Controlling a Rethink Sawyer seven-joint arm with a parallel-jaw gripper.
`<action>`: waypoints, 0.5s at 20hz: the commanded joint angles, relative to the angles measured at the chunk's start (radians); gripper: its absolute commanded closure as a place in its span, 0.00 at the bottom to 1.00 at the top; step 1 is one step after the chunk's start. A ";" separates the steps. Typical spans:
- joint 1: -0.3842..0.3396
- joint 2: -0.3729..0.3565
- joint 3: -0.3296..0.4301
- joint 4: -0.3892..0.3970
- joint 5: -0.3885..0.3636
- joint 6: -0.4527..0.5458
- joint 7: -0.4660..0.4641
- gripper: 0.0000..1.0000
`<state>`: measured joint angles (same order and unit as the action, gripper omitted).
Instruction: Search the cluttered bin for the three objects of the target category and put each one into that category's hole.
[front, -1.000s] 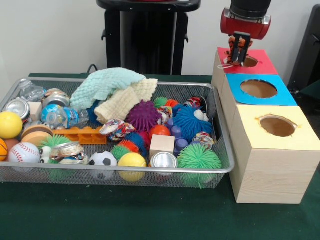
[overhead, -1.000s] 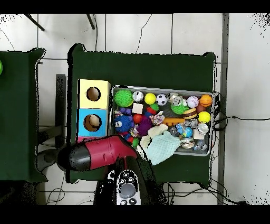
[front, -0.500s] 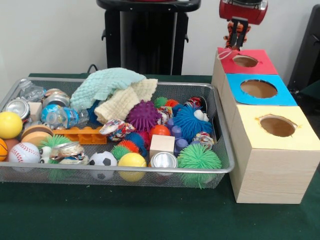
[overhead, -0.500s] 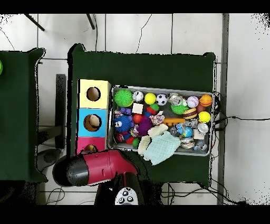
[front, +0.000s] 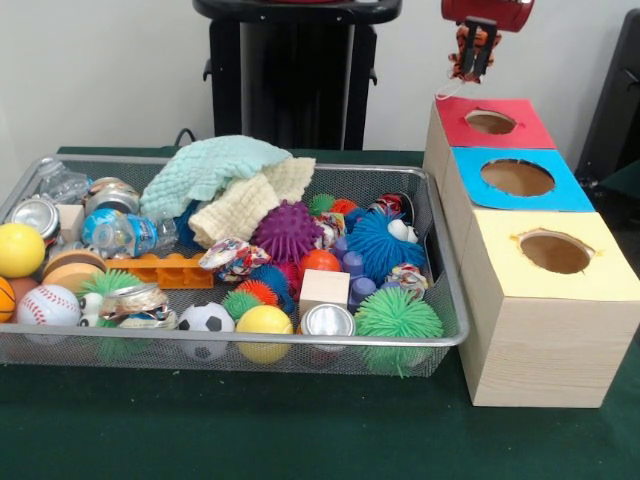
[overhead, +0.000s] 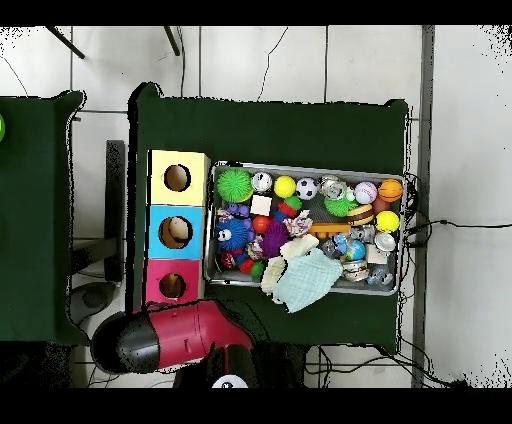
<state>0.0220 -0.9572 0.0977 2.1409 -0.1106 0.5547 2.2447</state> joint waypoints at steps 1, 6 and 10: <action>0.021 0.031 0.017 0.012 0.029 -0.065 0.130 1.00; 0.044 0.085 0.010 -0.036 0.034 -0.077 0.146 1.00; 0.071 0.107 0.006 -0.073 0.051 -0.063 0.164 1.00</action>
<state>0.0800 -0.9199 0.0974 2.1408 -0.1008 0.5545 2.2447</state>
